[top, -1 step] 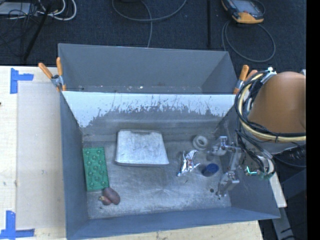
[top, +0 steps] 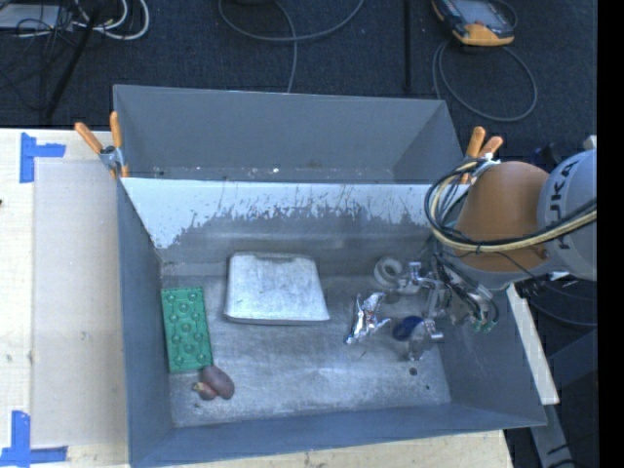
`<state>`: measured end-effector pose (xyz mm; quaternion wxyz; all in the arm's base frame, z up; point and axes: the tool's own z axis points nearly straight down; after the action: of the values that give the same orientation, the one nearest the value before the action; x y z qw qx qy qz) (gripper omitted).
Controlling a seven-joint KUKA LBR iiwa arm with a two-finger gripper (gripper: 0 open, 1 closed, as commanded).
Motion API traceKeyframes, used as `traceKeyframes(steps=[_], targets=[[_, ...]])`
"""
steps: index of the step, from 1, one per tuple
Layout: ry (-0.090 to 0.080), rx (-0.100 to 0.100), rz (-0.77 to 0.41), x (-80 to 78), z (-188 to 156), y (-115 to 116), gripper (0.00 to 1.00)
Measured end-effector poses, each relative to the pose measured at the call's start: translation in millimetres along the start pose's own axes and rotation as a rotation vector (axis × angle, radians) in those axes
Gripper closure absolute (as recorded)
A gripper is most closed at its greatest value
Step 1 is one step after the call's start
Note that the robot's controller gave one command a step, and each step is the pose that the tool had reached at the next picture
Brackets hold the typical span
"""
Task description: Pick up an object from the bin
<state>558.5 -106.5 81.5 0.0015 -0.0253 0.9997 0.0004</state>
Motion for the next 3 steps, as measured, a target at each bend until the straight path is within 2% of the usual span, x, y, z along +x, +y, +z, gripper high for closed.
traceKeyframes(steps=[1,2,3], targets=[[0.007,-0.003,-0.029,-19.9,9.9,-30.0,0.00],[0.025,0.001,-0.202,-40.1,10.8,20.4,0.00],[0.018,0.000,-0.199,-38.0,10.3,19.6,0.00]])
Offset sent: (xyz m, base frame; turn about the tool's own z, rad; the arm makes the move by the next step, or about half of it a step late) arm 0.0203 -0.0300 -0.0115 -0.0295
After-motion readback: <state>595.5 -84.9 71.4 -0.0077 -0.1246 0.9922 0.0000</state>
